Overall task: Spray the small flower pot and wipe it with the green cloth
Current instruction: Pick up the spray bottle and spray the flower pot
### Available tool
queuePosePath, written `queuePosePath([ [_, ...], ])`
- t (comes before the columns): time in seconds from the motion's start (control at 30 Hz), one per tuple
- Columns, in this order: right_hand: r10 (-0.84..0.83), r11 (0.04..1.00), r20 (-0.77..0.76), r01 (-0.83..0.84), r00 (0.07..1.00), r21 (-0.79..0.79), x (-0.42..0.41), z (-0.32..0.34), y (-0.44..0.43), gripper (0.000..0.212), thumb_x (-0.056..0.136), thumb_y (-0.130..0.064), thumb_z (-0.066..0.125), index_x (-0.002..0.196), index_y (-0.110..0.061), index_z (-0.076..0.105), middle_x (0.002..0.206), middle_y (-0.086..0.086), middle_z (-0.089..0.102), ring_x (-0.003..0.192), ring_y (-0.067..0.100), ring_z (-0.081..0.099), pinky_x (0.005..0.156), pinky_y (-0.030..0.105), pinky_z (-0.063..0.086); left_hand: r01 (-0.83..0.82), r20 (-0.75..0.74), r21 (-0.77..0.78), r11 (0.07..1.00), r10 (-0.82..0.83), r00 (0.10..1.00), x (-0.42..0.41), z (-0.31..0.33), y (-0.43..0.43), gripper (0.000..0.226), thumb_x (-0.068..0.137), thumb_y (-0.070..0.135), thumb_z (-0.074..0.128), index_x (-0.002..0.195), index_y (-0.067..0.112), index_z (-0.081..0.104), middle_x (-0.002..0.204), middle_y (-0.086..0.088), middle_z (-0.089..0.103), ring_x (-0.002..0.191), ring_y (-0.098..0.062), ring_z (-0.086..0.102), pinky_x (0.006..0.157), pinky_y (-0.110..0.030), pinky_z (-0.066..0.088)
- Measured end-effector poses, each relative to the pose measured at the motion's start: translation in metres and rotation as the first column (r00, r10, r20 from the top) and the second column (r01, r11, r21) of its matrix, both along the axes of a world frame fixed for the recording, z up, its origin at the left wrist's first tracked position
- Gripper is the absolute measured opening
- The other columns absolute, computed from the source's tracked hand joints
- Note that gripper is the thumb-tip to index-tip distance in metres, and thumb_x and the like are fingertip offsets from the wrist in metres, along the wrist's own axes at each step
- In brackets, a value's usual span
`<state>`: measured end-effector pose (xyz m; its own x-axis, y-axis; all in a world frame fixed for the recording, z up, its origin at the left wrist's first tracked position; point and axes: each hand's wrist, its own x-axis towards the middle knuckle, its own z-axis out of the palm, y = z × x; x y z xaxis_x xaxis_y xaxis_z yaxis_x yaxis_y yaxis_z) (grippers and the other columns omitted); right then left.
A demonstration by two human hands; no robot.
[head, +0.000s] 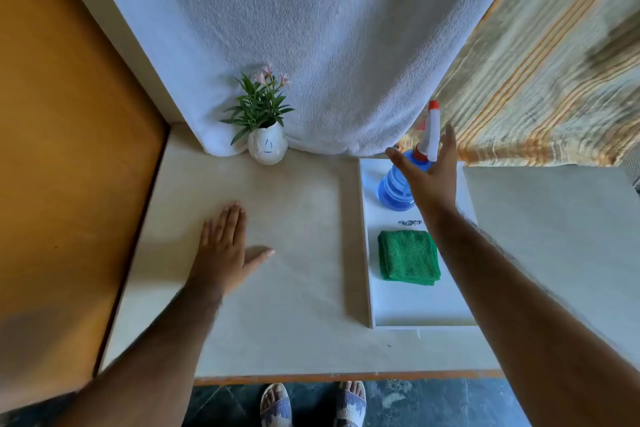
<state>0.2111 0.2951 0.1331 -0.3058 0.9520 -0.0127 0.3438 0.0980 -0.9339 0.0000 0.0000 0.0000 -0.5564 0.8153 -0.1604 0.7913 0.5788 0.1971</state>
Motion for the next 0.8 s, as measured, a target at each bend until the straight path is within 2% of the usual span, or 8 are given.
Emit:
queuePosePath([
  [0.07, 0.022, 0.996, -0.009, -0.022, 1.0, 0.083, -0.007, 0.0, 0.005, 0.091, 0.081, -0.037, 0.089, 0.155, -0.02, 0.04, 0.131, 0.004, 0.058, 0.116, 0.012, 0.056, 0.109, 0.034, 0.046, 0.002, -0.038, 0.0, 1.0, -0.002, 0.999, 0.0, -0.007, 0.0, 0.111, 0.087, 0.084, 0.025, 0.154, -0.003, 0.037, 0.163, -0.023, 0.039, 0.146, -0.042, 0.043, 0.116, -0.065, 0.033],
  [0.13, 0.025, 0.992, -0.037, -0.02, 0.999, 0.122, -0.012, 0.001, 0.011, 0.065, 0.083, -0.034, 0.086, 0.138, -0.035, 0.053, 0.114, 0.0, 0.062, 0.093, 0.004, 0.06, 0.093, 0.023, 0.052, 0.003, -0.08, -0.003, 1.0, -0.004, 0.997, -0.001, -0.013, -0.002, 0.107, 0.086, 0.081, 0.032, 0.156, 0.0, 0.034, 0.165, -0.02, 0.035, 0.148, -0.039, 0.039, 0.119, -0.064, 0.03],
  [0.17, 0.005, 0.992, -0.05, 0.001, 0.999, 0.127, -0.015, -0.001, 0.014, 0.054, 0.084, -0.034, 0.085, 0.13, -0.036, 0.058, 0.107, -0.002, 0.064, 0.087, 0.005, 0.062, 0.091, 0.026, 0.055, 0.003, -0.092, 0.008, 1.0, -0.002, 0.996, -0.002, -0.017, -0.002, 0.107, 0.086, 0.081, 0.033, 0.157, 0.001, 0.032, 0.166, -0.019, 0.034, 0.149, -0.037, 0.037, 0.12, -0.063, 0.028],
  [0.23, -0.029, 0.996, -0.058, 0.034, 0.998, 0.088, -0.018, -0.004, 0.02, 0.04, 0.085, -0.031, 0.083, 0.121, -0.023, 0.068, 0.101, 0.0, 0.072, 0.091, 0.016, 0.069, 0.094, 0.04, 0.058, 0.008, -0.102, 0.014, 1.0, -0.006, 0.995, -0.003, -0.018, -0.003, 0.106, 0.087, 0.081, 0.033, 0.158, 0.002, 0.03, 0.167, -0.017, 0.032, 0.151, -0.036, 0.036, 0.121, -0.062, 0.026],
  [0.3, -0.019, 0.999, -0.092, 0.022, 0.996, 0.04, -0.018, -0.009, 0.024, 0.037, 0.085, -0.028, 0.085, 0.118, -0.02, 0.07, 0.097, 0.003, 0.076, 0.089, 0.02, 0.073, 0.091, 0.042, 0.058, 0.013, -0.112, 0.02, 1.0, -0.011, 0.994, -0.003, -0.018, -0.004, 0.106, 0.087, 0.081, 0.034, 0.158, 0.003, 0.03, 0.168, -0.016, 0.032, 0.151, -0.035, 0.035, 0.121, -0.061, 0.026],
  [0.47, 0.01, 1.0, -0.176, -0.006, 0.984, 0.026, -0.012, -0.02, 0.022, 0.038, 0.076, -0.032, 0.092, 0.105, -0.038, 0.067, 0.079, -0.008, 0.073, 0.076, 0.008, 0.07, 0.079, 0.027, 0.056, 0.002, -0.11, 0.042, 0.999, 0.003, 0.994, -0.003, -0.02, -0.003, 0.105, 0.086, 0.08, 0.037, 0.159, 0.005, 0.029, 0.169, -0.014, 0.029, 0.152, -0.033, 0.032, 0.121, -0.06, 0.026],
  [0.63, -0.031, 0.999, -0.165, 0.034, 0.986, 0.017, -0.009, -0.031, 0.023, 0.046, 0.069, -0.039, 0.095, 0.107, -0.031, 0.07, 0.073, -0.017, 0.07, 0.072, 0.002, 0.067, 0.076, 0.022, 0.057, 0.007, -0.133, 0.066, 0.998, 0.002, 0.991, -0.003, -0.024, -0.005, 0.103, 0.087, 0.079, 0.038, 0.159, 0.005, 0.03, 0.169, -0.014, 0.028, 0.153, -0.033, 0.032, 0.123, -0.059, 0.025],
  [0.8, -0.08, 0.997, -0.228, 0.081, 0.97, -0.005, -0.01, -0.03, 0.026, 0.036, 0.075, -0.045, 0.088, 0.099, -0.022, 0.073, 0.07, -0.02, 0.07, 0.069, -0.003, 0.065, 0.069, 0.016, 0.052, -0.002, -0.12, 0.079, 0.997, 0.011, 0.993, -0.004, -0.029, -0.005, 0.104, 0.088, 0.081, 0.034, 0.161, 0.007, 0.026, 0.171, -0.011, 0.024, 0.156, -0.03, 0.029, 0.124, -0.058, 0.025],
])
